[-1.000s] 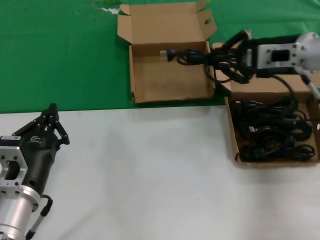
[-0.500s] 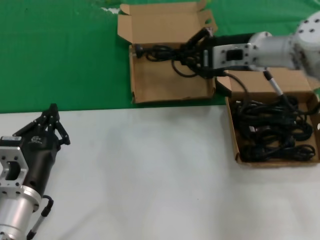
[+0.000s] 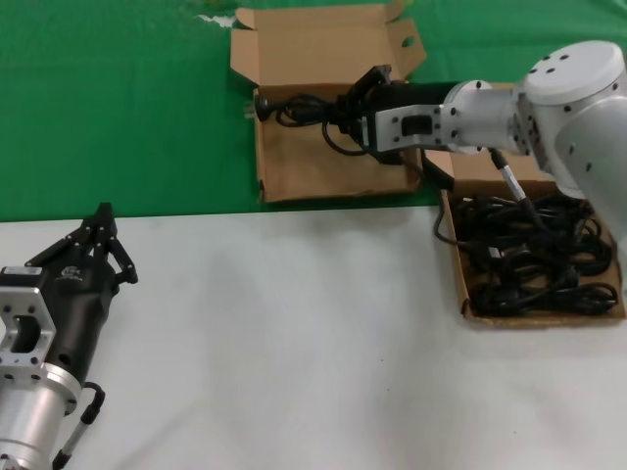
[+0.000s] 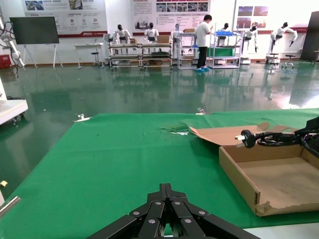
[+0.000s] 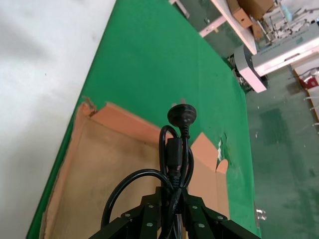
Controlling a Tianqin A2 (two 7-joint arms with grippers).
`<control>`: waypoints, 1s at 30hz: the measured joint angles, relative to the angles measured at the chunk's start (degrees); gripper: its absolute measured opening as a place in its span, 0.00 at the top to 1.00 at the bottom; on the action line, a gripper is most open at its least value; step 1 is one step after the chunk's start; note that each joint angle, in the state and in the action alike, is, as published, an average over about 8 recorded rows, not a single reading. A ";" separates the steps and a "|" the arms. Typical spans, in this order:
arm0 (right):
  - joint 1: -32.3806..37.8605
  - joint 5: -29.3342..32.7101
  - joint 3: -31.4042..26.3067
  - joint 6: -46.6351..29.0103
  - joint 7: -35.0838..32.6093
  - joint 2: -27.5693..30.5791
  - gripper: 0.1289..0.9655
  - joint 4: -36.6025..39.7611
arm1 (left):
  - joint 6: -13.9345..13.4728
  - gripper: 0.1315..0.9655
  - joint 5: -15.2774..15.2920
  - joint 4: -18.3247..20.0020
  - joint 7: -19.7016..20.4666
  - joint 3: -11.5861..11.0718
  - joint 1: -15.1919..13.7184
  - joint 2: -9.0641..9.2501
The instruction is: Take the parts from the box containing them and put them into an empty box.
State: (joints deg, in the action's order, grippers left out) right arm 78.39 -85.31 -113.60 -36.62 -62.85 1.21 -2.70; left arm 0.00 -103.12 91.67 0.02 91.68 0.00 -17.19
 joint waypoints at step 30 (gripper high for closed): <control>-3.41 -16.99 -16.17 9.25 -3.23 -1.21 0.86 -1.51 | 0.00 0.99 0.00 0.00 0.00 0.00 0.00 0.00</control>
State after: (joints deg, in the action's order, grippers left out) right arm 74.98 -102.31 -129.77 -27.37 -66.08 0.00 -4.20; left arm 0.00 -103.12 91.67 0.02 91.68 0.00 -17.19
